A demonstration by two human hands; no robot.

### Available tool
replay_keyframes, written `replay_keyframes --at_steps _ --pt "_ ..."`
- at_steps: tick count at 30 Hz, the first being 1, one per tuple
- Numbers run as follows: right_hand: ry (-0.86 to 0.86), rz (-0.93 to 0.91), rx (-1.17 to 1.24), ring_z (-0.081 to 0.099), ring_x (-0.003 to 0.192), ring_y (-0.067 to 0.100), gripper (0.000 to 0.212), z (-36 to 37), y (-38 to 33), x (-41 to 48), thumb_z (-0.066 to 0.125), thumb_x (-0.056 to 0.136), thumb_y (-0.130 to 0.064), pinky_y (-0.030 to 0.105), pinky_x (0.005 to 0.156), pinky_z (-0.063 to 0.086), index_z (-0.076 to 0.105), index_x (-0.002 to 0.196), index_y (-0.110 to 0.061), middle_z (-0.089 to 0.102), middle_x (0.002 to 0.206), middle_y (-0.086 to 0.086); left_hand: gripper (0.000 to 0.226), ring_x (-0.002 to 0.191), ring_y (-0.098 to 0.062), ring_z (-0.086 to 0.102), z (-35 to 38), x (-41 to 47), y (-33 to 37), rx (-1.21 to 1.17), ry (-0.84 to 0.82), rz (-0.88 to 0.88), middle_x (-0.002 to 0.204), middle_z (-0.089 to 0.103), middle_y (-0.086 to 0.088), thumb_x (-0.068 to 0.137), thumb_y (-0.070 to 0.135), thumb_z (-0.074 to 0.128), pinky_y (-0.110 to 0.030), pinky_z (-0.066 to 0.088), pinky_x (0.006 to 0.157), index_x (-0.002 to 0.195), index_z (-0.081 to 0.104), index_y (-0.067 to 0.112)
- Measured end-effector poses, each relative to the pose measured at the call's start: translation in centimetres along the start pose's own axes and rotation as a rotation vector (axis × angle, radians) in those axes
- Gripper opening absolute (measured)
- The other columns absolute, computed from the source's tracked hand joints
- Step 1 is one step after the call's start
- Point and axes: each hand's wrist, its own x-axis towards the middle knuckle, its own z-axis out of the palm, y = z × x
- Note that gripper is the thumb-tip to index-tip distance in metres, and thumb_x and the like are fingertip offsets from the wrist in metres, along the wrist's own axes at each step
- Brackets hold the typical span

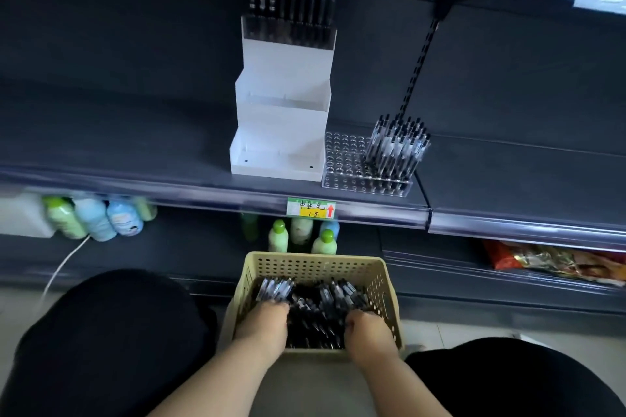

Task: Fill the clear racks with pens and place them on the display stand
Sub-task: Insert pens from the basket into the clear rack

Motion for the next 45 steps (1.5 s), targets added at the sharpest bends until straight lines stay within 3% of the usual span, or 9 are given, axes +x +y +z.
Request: replay_keyframes --at_steps 4,10,17,25,29,33,37,41,45 --pt "0.037 0.025 0.063 0.062 0.097 0.023 0.025 0.2 -0.5 0.5 0.044 0.095 -0.023 0.025 0.076 0.047 0.061 0.109 -0.012 0.063 0.111 0.008 0.041 0.120 -0.022 0.050 0.3 0.5 -0.5 -0.062 0.005 -0.046 0.131 0.051 -0.006 0.091 0.001 0.039 -0.029 0.041 0.100 0.126 0.053 0.015" --pt "0.064 0.059 0.053 0.061 0.099 0.026 0.029 0.4 -1.3 2.2 0.044 0.096 -0.033 0.030 0.077 0.048 0.059 0.112 -0.014 0.061 0.113 0.006 0.060 0.134 -0.022 0.036 0.2 2.4 -0.3 0.008 0.030 -0.094 0.147 0.034 -0.006 0.087 -0.011 0.033 -0.027 0.030 0.107 0.142 0.035 0.014" --pt "-0.022 0.176 -0.059 0.063 0.095 0.023 0.036 0.3 -2.4 4.2 0.051 0.089 -0.051 0.029 0.069 0.044 0.058 0.103 -0.018 0.066 0.102 0.001 0.047 0.118 -0.027 0.050 1.1 4.8 0.1 0.122 -0.048 -0.150 0.129 0.050 -0.012 0.086 -0.009 0.039 -0.036 0.047 0.096 0.127 0.052 0.008" --pt "-0.187 0.256 0.001 0.061 0.094 0.024 0.026 -0.3 -2.9 5.6 0.060 0.084 -0.021 0.029 0.071 0.047 0.058 0.108 -0.012 0.063 0.108 0.005 0.045 0.117 -0.027 0.053 1.7 5.8 0.5 0.169 -0.070 -0.180 0.127 0.055 -0.011 0.086 -0.008 0.042 -0.037 0.048 0.089 0.125 0.054 0.010" --pt "-0.196 0.210 -0.048 0.054 0.079 0.021 0.025 -0.9 -2.5 5.1 0.058 0.084 -0.016 0.026 0.064 0.046 0.055 0.107 -0.008 0.055 0.091 0.005 0.038 0.111 -0.026 0.057 1.2 5.5 0.4 0.022 -0.020 -0.211 0.121 0.059 -0.006 0.088 -0.001 0.042 -0.036 0.049 0.084 0.119 0.054 0.016" --pt "-0.228 0.128 -0.021 0.058 0.064 0.017 0.015 -2.4 -2.5 4.2 0.060 0.079 -0.021 0.019 0.048 0.043 0.054 0.083 -0.008 0.057 0.068 0.001 0.022 0.097 -0.021 0.060 0.5 4.6 0.6 -0.297 0.144 -0.158 0.109 0.064 0.002 0.093 0.029 0.046 -0.029 0.049 0.073 0.113 0.055 0.027" --pt "-0.189 0.034 0.253 0.062 0.045 0.014 0.035 -3.6 -2.8 2.6 0.058 0.077 -0.017 0.022 0.044 0.048 0.041 0.106 -0.009 0.067 0.069 0.006 0.029 0.089 -0.011 0.058 -1.1 3.2 1.6 -0.598 0.285 -0.080 0.110 0.064 0.008 0.090 0.030 0.054 -0.020 0.044 0.072 0.119 0.057 0.029" --pt "0.009 -0.074 0.371 0.064 0.062 0.014 0.033 -5.5 -3.6 0.9 0.052 0.081 -0.021 0.022 0.049 0.045 0.039 0.111 -0.018 0.066 0.082 0.003 0.022 0.089 -0.008 0.058 -3.6 1.5 2.9 -0.756 0.358 0.011 0.096 0.062 0.015 0.088 0.031 0.059 -0.018 0.043 0.070 0.109 0.060 0.027" --pt "0.138 -0.161 0.478 0.059 0.066 0.007 0.023 -7.7 -4.0 -0.1 0.050 0.086 -0.020 0.019 0.048 0.042 0.041 0.107 -0.022 0.058 0.078 -0.008 0.020 0.090 -0.005 0.060 -6.1 0.1 4.0 -0.829 0.402 0.109 0.095 0.065 0.016 0.087 0.031 0.060 -0.022 0.048 0.080 0.107 0.060 0.029"
